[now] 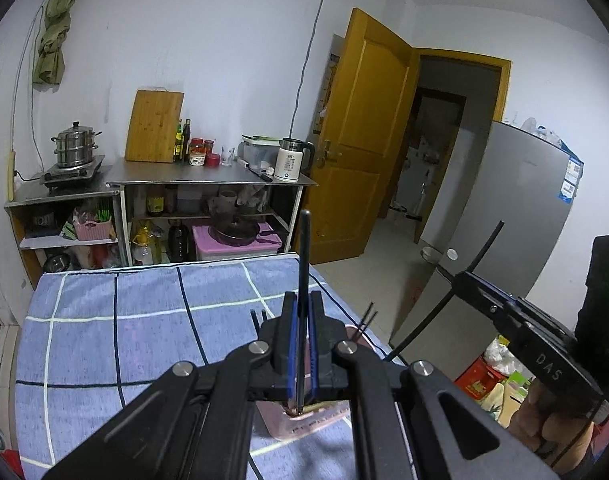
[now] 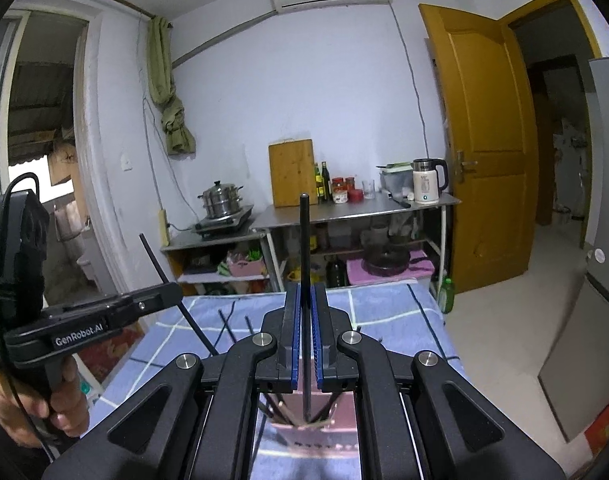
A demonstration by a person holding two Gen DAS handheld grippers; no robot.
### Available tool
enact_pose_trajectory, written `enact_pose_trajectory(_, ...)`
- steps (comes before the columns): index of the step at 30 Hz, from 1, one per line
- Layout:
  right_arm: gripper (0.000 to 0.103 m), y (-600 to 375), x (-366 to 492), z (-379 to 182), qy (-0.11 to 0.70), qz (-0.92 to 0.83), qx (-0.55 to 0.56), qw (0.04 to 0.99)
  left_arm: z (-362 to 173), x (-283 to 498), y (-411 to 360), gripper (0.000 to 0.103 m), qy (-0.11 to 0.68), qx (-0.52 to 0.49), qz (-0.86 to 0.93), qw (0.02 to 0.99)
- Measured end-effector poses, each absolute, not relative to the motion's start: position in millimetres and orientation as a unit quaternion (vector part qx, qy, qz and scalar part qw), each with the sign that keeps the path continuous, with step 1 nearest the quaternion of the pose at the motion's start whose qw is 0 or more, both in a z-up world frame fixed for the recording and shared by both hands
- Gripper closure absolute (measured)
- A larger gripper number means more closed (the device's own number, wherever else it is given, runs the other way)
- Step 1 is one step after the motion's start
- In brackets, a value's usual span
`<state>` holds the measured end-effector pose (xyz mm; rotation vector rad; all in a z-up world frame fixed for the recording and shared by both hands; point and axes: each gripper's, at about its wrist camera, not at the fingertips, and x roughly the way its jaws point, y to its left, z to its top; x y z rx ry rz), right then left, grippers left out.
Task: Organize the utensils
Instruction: 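Lower the chopsticks into the pink basket and open both grippers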
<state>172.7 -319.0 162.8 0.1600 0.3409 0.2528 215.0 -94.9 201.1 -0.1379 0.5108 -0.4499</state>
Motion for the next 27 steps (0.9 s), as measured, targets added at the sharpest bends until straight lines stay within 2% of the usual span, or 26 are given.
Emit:
enact_pose_trajectory(14,0.098,-319,201,102,0.200,0.120,0.103,0.967,145,251,-112,0.098,0.286,-0.067,-0.218,0.931)
enact_pose_trajectory(27,0.098,-311,209,71,0.252,0.121,0.093,0.956,120,251,-119,0.097,0.312,-0.062,-0.222,0.922)
